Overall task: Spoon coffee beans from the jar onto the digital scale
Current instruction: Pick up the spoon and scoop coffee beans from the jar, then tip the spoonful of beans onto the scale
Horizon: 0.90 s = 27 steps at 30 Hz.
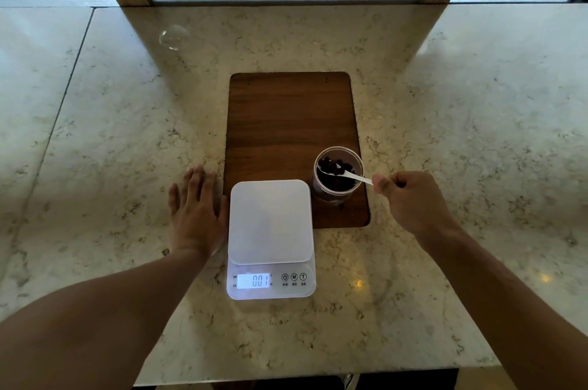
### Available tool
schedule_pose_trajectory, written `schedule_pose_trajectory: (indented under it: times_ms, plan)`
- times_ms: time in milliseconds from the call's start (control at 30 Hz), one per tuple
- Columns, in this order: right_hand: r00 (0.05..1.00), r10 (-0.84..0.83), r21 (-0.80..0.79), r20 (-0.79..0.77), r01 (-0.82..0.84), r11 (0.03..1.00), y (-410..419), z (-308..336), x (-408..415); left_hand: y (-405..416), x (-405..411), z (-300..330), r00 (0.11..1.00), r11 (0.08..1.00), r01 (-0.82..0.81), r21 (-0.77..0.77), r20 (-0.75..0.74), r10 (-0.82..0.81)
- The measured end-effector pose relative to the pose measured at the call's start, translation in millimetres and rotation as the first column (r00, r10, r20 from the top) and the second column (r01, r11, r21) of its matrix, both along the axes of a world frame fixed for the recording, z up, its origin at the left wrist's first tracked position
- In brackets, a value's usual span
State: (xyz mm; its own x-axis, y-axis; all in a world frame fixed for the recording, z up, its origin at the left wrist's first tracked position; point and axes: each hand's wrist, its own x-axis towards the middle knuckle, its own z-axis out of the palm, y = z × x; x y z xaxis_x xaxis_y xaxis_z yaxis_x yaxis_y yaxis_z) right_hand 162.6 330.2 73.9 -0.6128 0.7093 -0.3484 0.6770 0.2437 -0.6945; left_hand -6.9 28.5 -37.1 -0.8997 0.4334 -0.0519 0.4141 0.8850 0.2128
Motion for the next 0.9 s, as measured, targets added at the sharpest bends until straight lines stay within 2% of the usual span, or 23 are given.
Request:
schedule_pose_trajectory:
  times_ms: [667, 900]
  plan:
    - [0.996, -0.047, -0.049, -0.070, 0.044, 0.998, 0, 3, 7, -1, -2, -7, 1.000, 1.000, 0.007, 0.015, -0.019, -0.007]
    - [0.992, 0.024, -0.102, -0.123, -0.037, 0.994, -17, 15, 7, 0, -2, -5, 1.000, 1.000, 0.009, 0.017, -0.019, -0.008]
